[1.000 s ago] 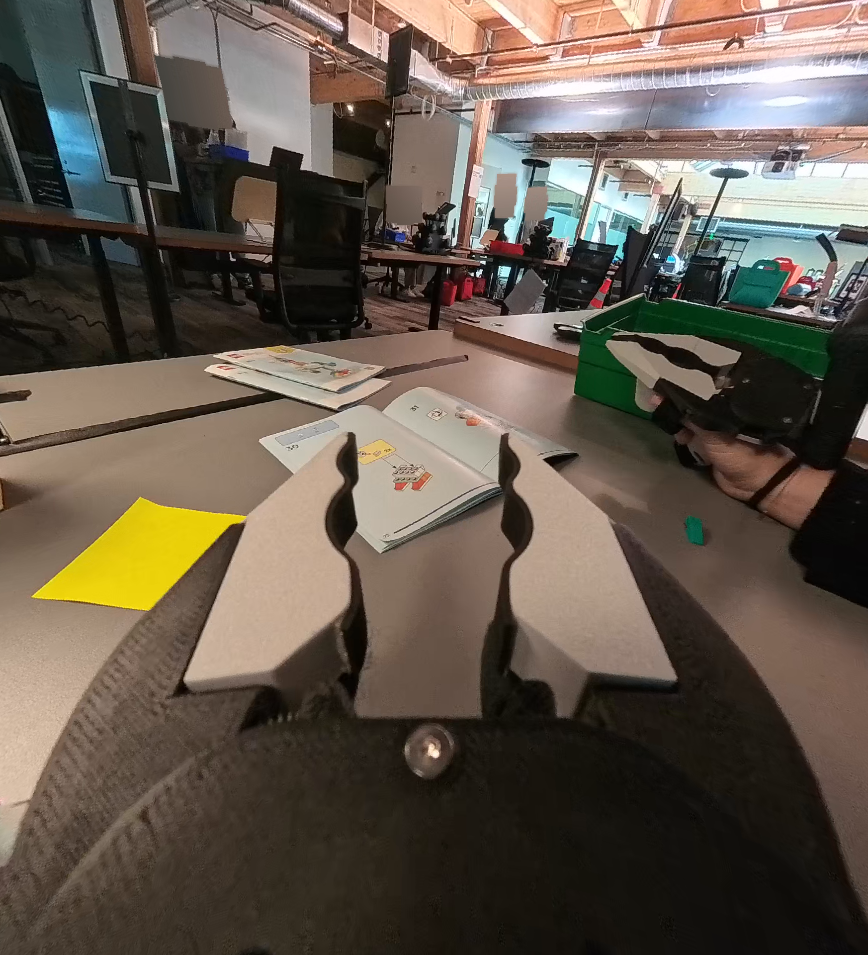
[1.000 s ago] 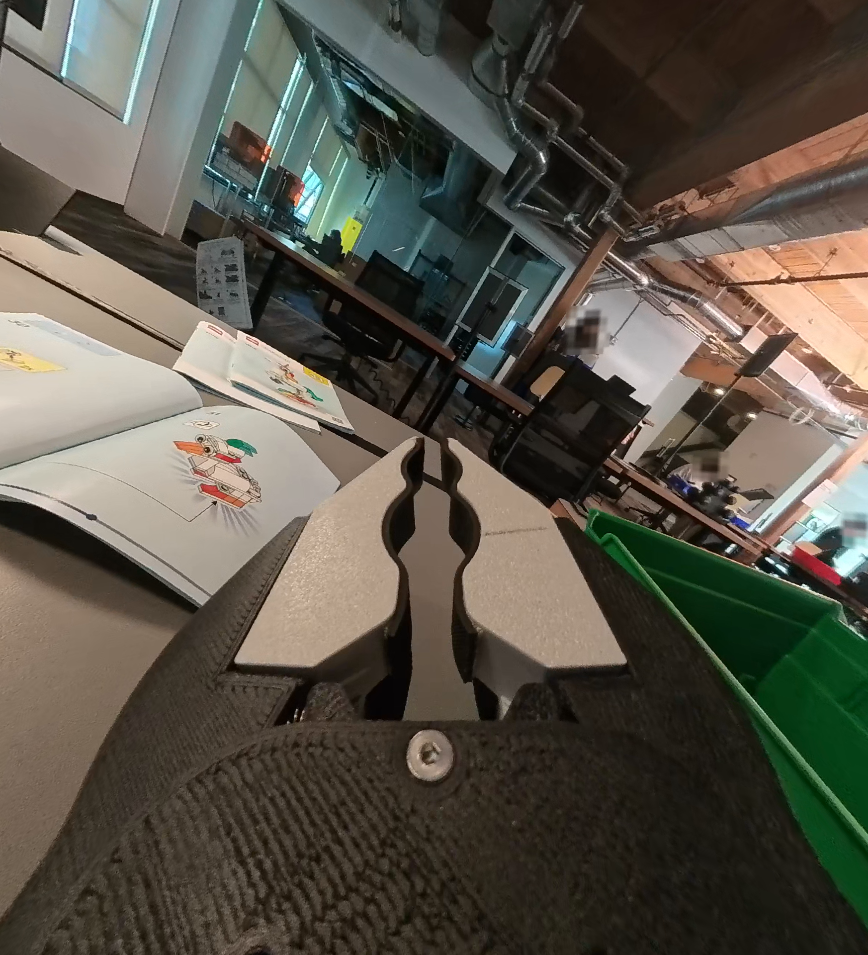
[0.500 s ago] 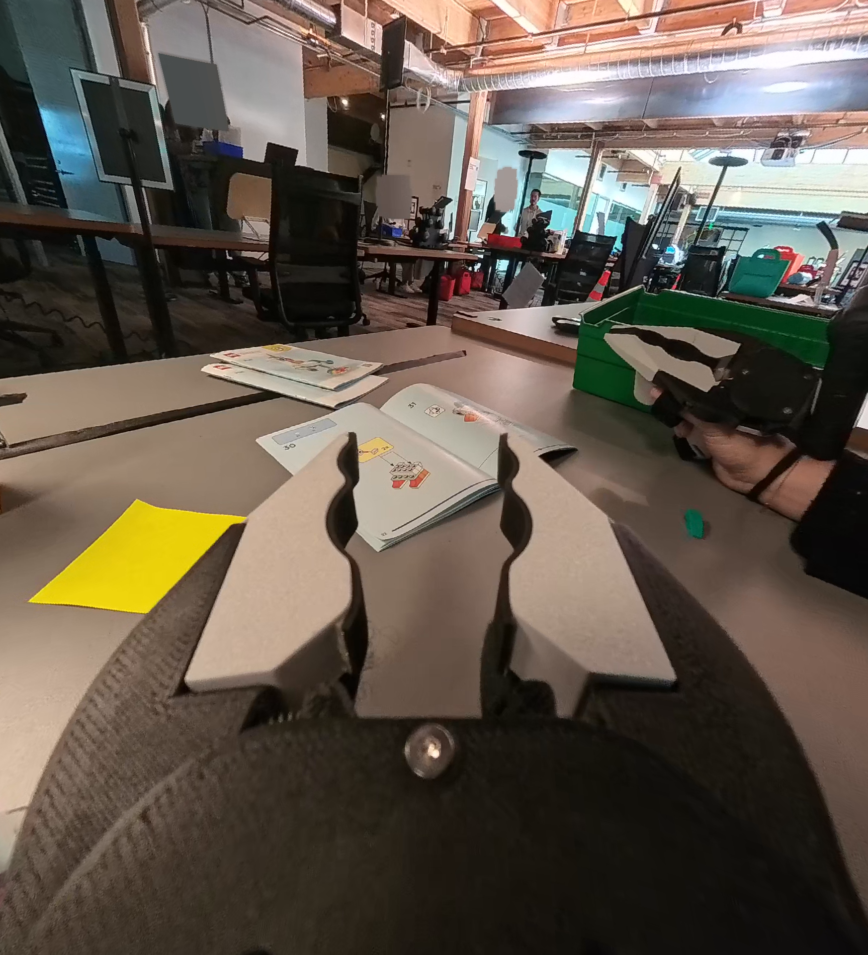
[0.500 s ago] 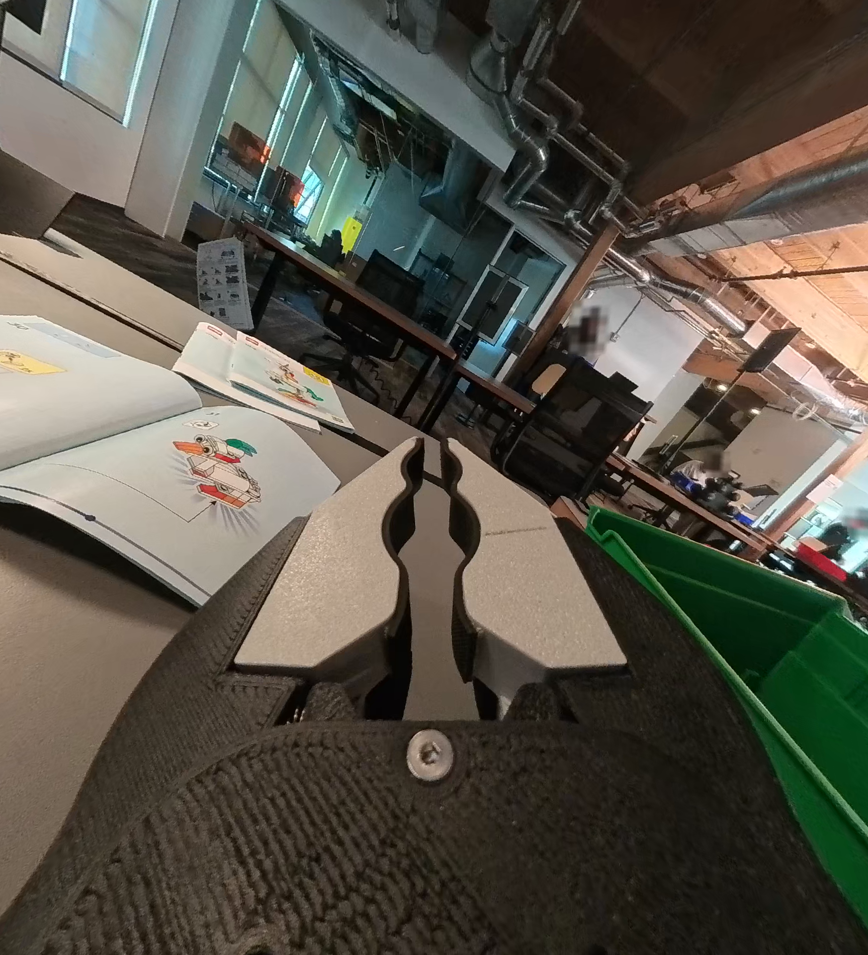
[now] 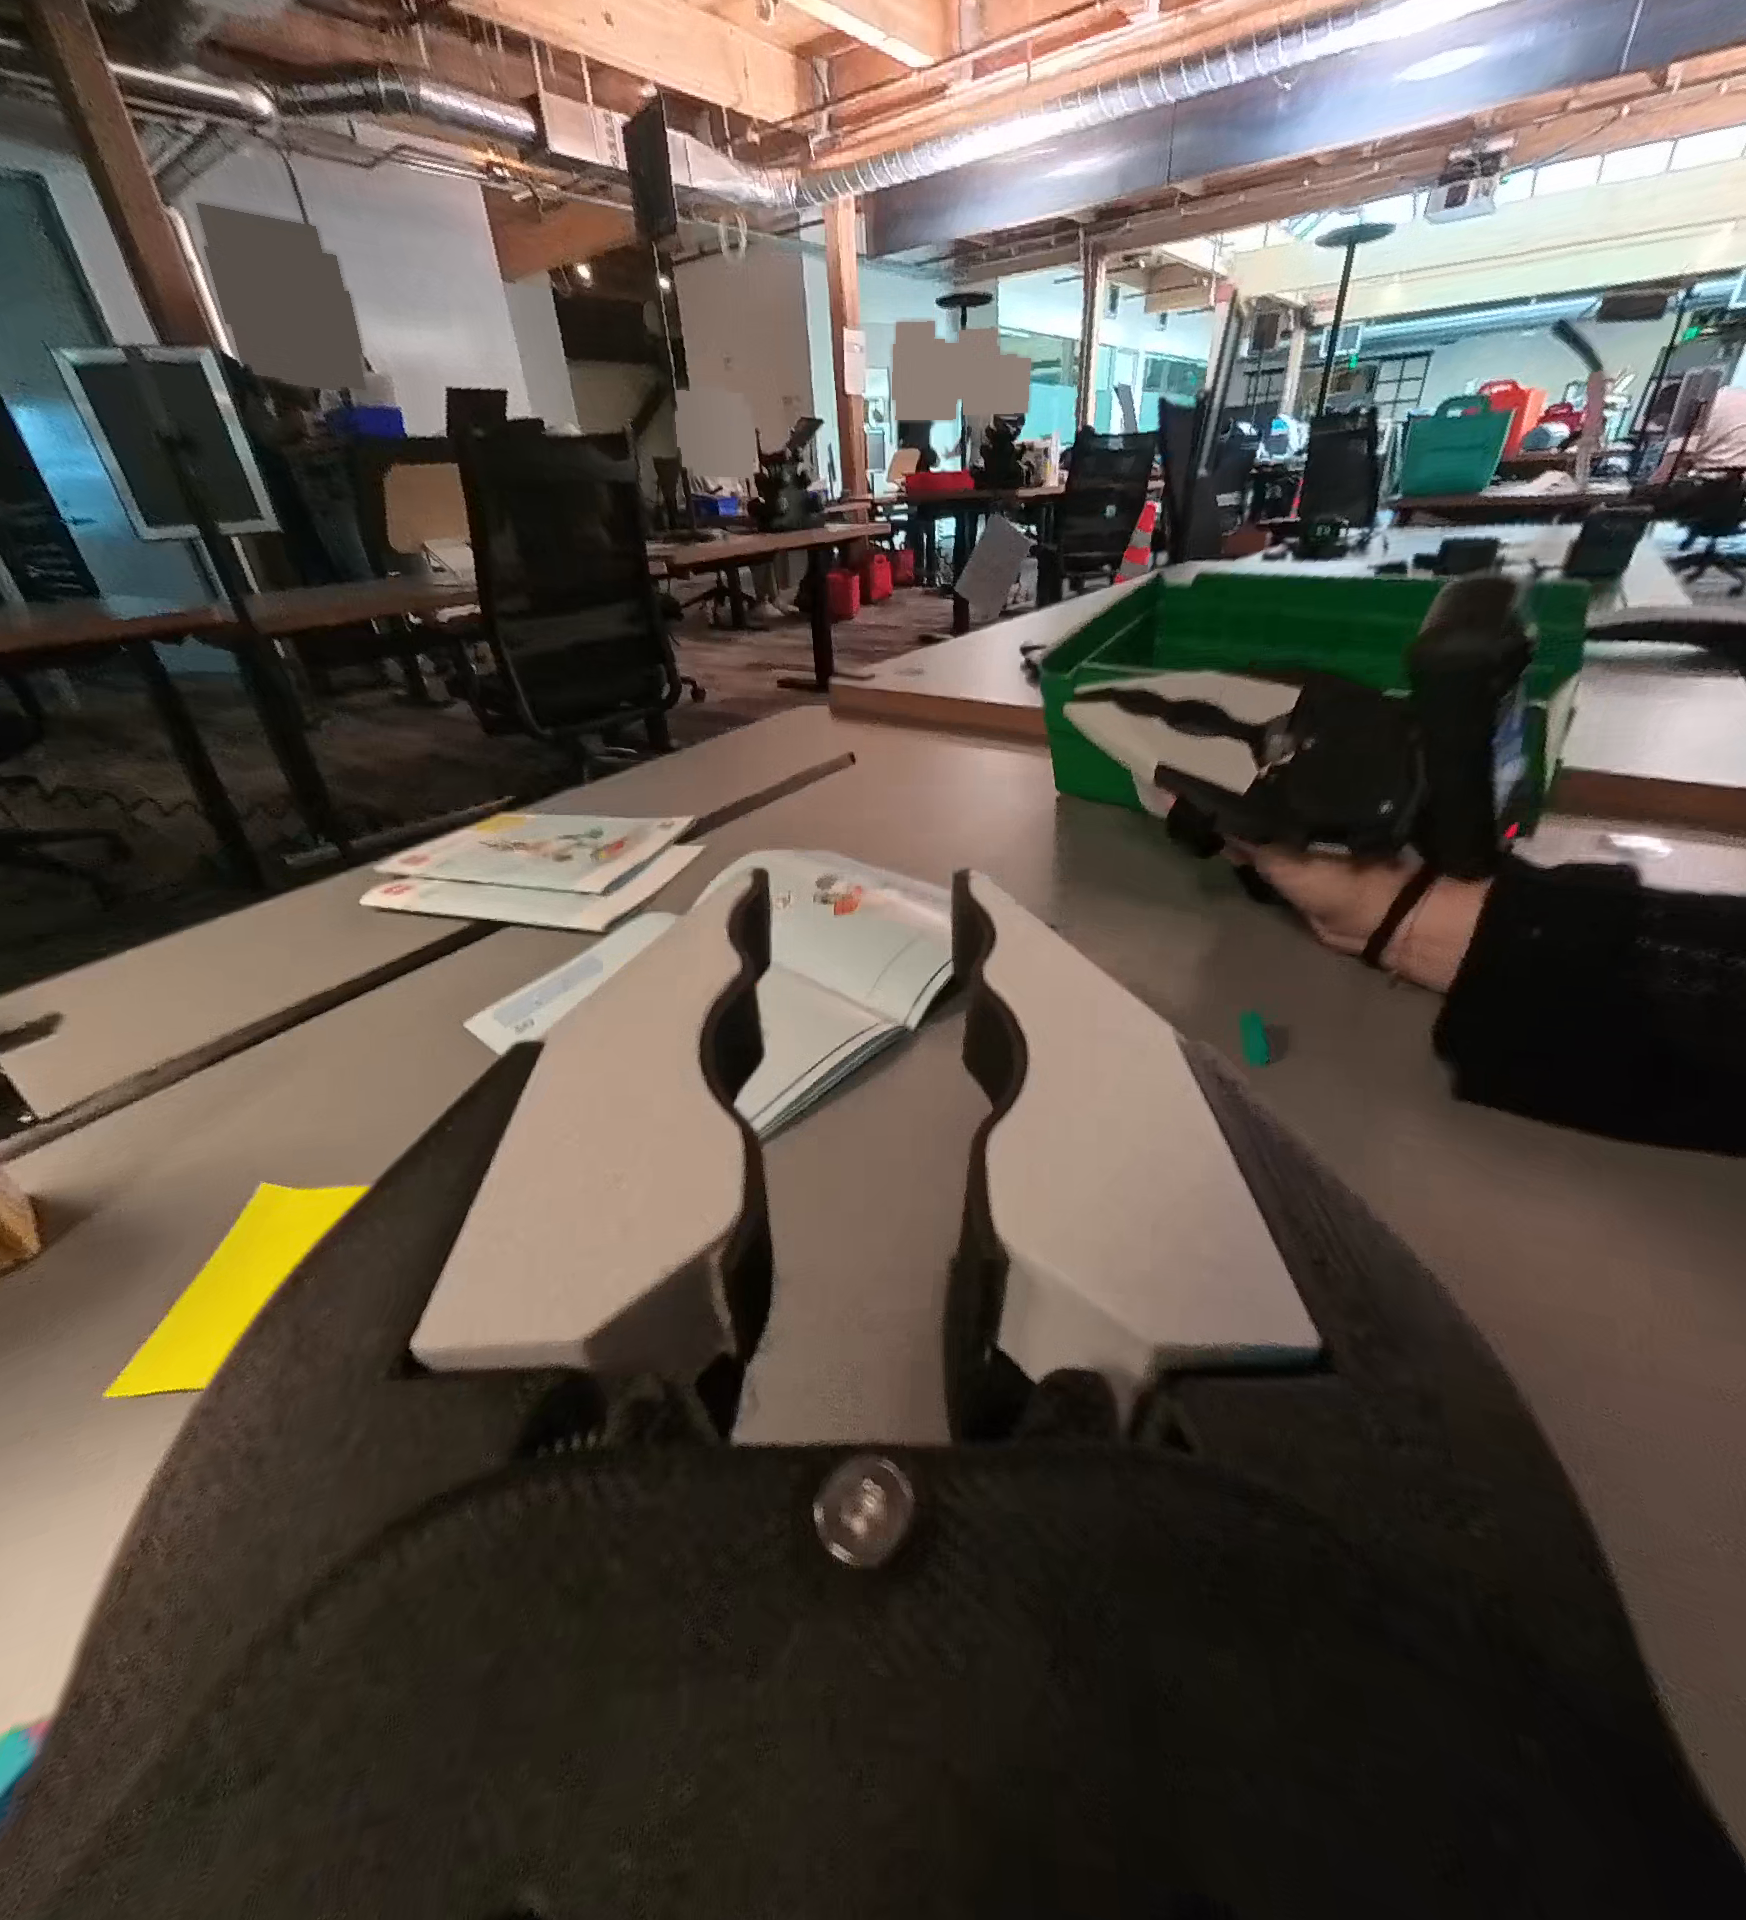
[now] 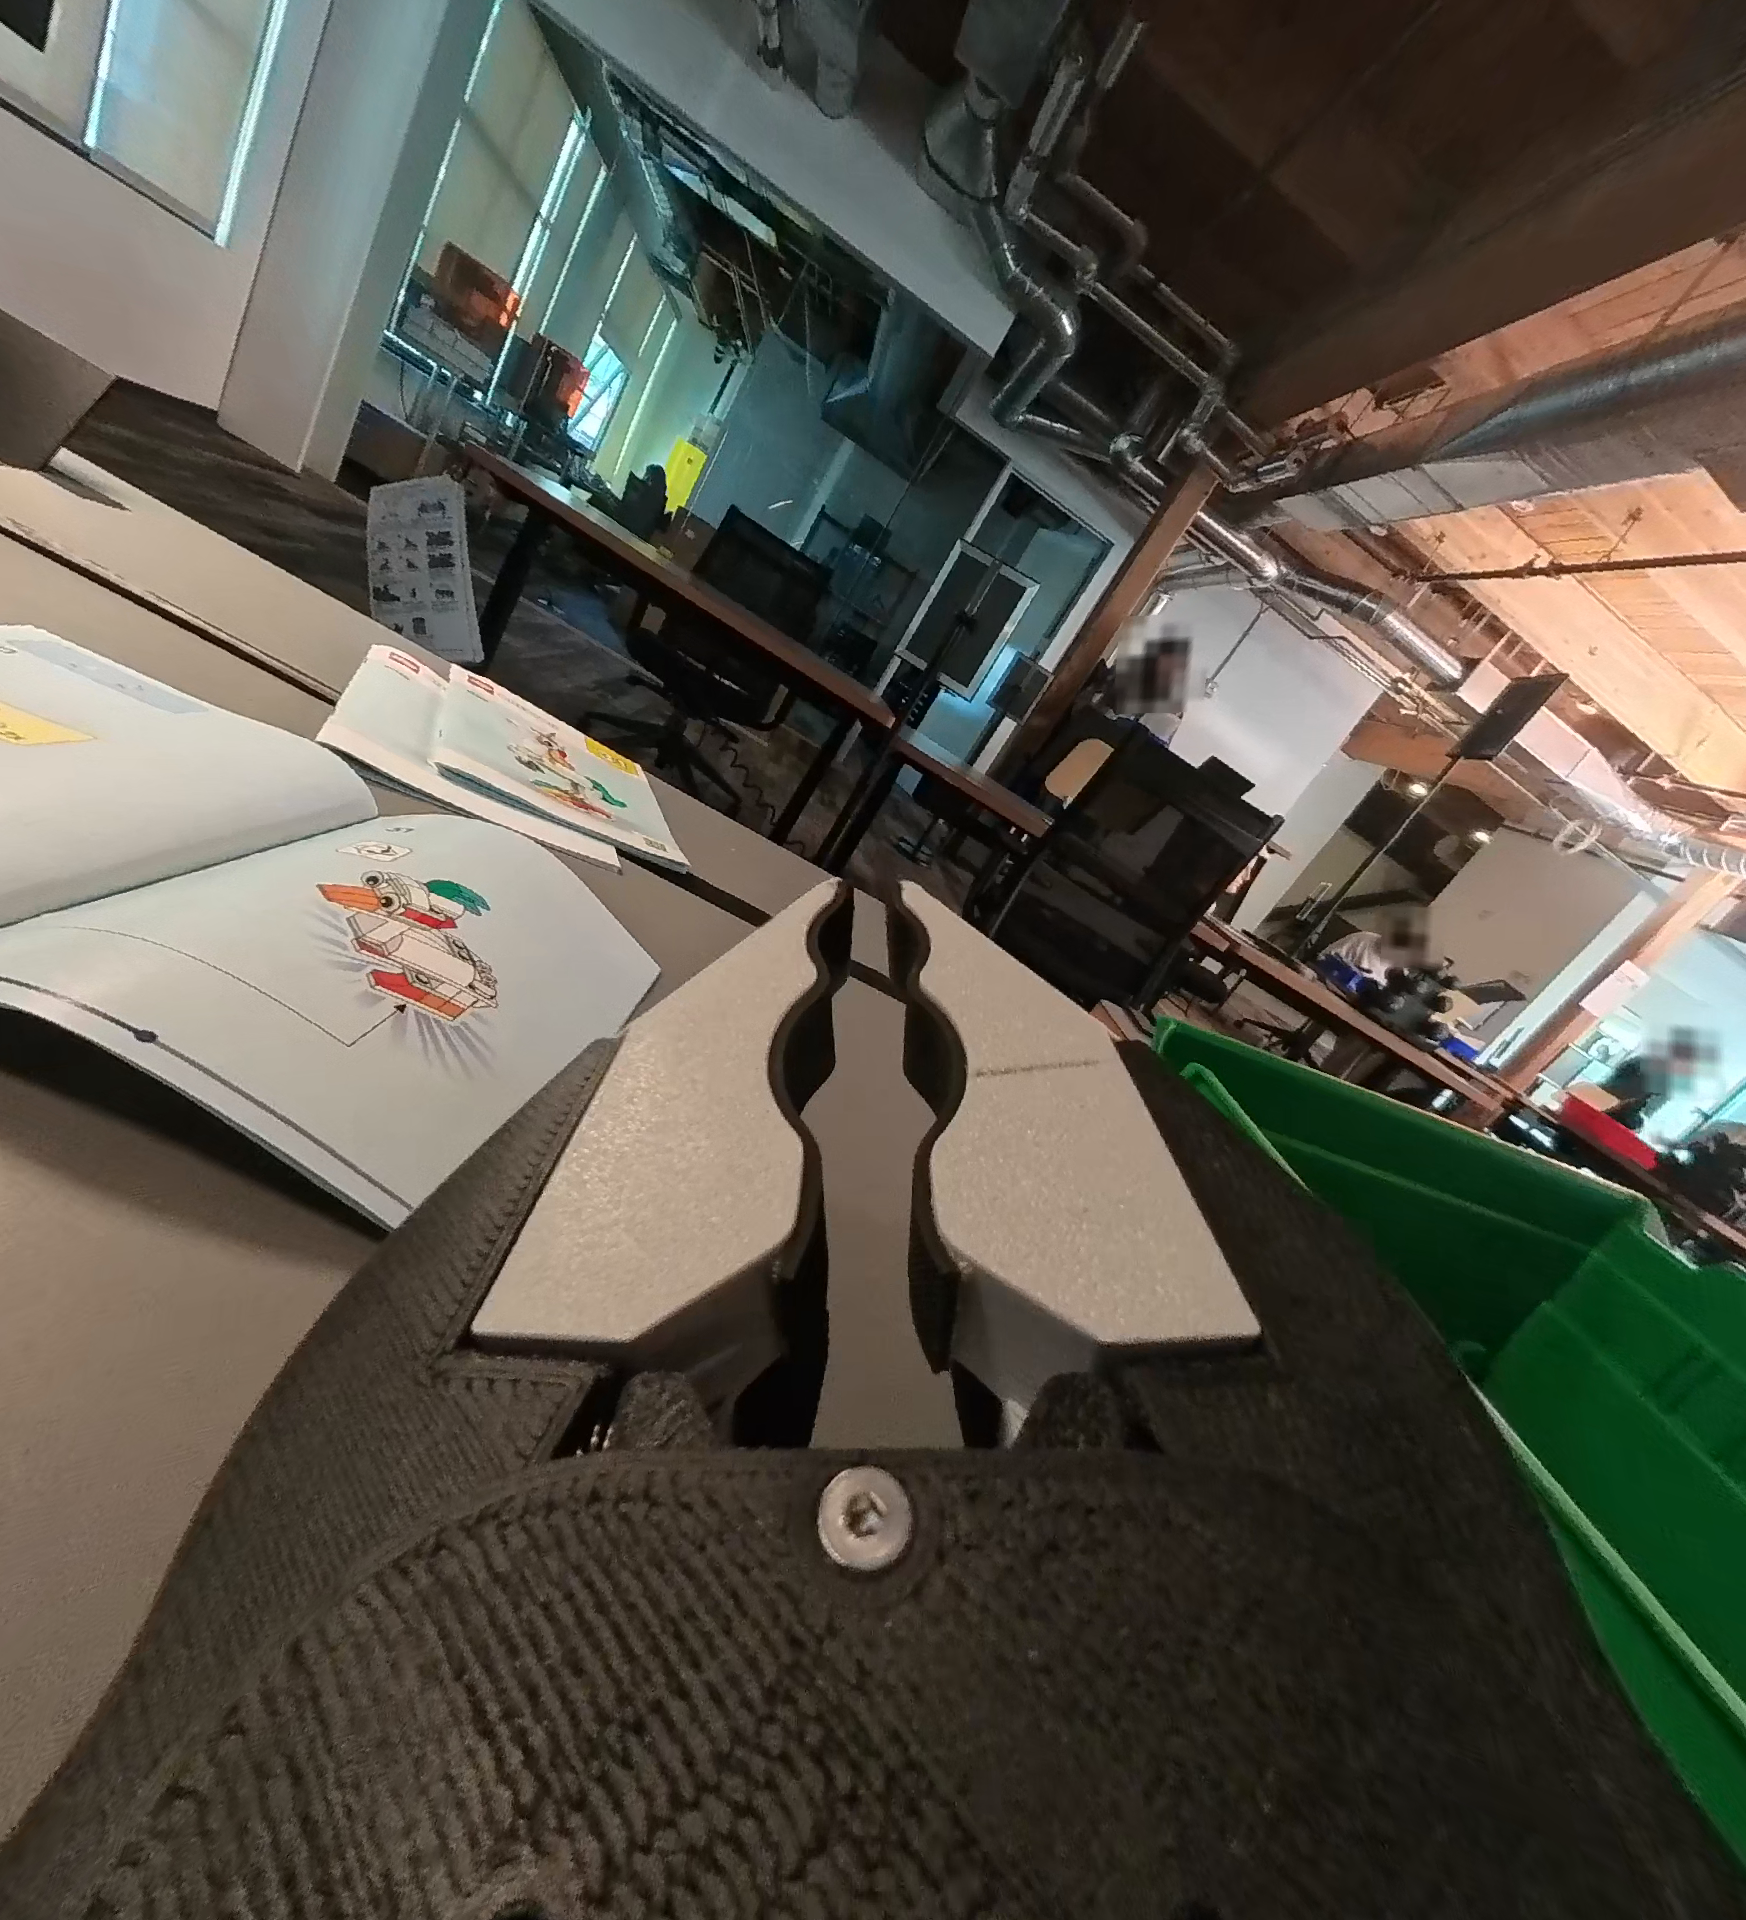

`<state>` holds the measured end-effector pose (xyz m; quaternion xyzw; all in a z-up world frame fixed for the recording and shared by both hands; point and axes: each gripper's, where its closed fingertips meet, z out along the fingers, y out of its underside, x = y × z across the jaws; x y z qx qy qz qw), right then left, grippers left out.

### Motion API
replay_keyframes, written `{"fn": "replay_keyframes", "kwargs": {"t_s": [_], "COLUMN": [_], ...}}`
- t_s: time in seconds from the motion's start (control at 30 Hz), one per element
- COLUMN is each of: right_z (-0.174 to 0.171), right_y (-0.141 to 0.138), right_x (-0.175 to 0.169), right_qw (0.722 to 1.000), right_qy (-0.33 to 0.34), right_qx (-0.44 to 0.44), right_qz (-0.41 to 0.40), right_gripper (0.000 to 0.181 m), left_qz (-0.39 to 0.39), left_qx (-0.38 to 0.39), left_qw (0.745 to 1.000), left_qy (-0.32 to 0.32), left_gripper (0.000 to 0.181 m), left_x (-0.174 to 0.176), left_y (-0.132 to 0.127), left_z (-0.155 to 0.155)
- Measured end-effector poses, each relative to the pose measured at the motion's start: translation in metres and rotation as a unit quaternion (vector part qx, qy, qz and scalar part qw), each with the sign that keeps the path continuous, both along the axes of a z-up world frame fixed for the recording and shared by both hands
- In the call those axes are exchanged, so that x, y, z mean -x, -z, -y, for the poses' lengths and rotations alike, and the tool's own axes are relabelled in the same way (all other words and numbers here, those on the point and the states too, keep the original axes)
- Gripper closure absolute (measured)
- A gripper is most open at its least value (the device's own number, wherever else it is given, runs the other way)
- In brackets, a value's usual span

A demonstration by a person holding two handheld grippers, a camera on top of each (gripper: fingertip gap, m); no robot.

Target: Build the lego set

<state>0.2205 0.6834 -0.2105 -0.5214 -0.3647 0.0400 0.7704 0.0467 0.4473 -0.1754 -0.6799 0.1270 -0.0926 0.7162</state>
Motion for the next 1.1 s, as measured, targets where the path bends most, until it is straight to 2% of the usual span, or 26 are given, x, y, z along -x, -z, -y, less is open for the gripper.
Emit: {"fn": "replay_keyframes", "kwargs": {"t_s": [0.13, 0.23, 0.3, 0.43, 0.57, 0.67, 0.73, 0.83, 0.93, 1.1], "right_z": [-0.003, -0.004, -0.003, -0.002, -0.003, -0.004, -0.005, -0.006, -0.006, -0.004], "right_y": [-0.001, -0.001, -0.001, -0.001, 0.001, 0.003, 0.005, 0.007, 0.009, 0.011], "right_x": [-0.006, -0.007, -0.006, -0.005, -0.005, -0.005, -0.005, -0.006, -0.009, -0.014], "right_qw": [1.0, 1.0, 1.0, 1.0, 1.0, 0.999, 0.999, 0.998, 0.996, 0.993], "right_qy": [0.007, 0.009, 0.01, 0.013, 0.022, 0.032, 0.04, 0.055, 0.072, 0.098], "right_qx": [0.008, 0.011, 0.008, 0.002, 0.0, -0.003, -0.005, -0.009, -0.012, -0.013], "right_qz": [-0.015, -0.018, -0.014, -0.005, 0.006, 0.018, 0.028, 0.043, 0.057, 0.07], "right_gripper": [0.178, 0.178, 0.178, 0.178, 0.178, 0.178, 0.178, 0.178, 0.178, 0.177], "left_qz": [-0.024, -0.049, -0.052, -0.02, 0.058, 0.097, 0.095, 0.081, 0.055, -0.024], "left_qx": [0.035, 0.062, 0.086, 0.146, 0.256, 0.346, 0.405, 0.47, 0.518, 0.584], "left_qw": [0.999, 0.996, 0.991, 0.964, 0.925, 0.894, 0.869, 0.843, 0.823, 0.782], "left_qy": [-0.02, -0.047, -0.088, -0.222, -0.275, -0.267, -0.269, -0.25, -0.225, -0.216], "left_gripper": [0.148, 0.147, 0.147, 0.148, 0.152, 0.152, 0.152, 0.151, 0.151, 0.151], "left_x": [0.0, 0.014, 0.04, 0.129, 0.193, 0.216, 0.228, 0.235, 0.236, 0.255], "left_y": [-0.032, -0.057, -0.066, -0.066, -0.032, 0.006, 0.033, 0.064, 0.085, 0.101], "left_z": [0.04, 0.084, 0.116, 0.191, 0.265, 0.304, 0.323, 0.338, 0.345, 0.365]}}
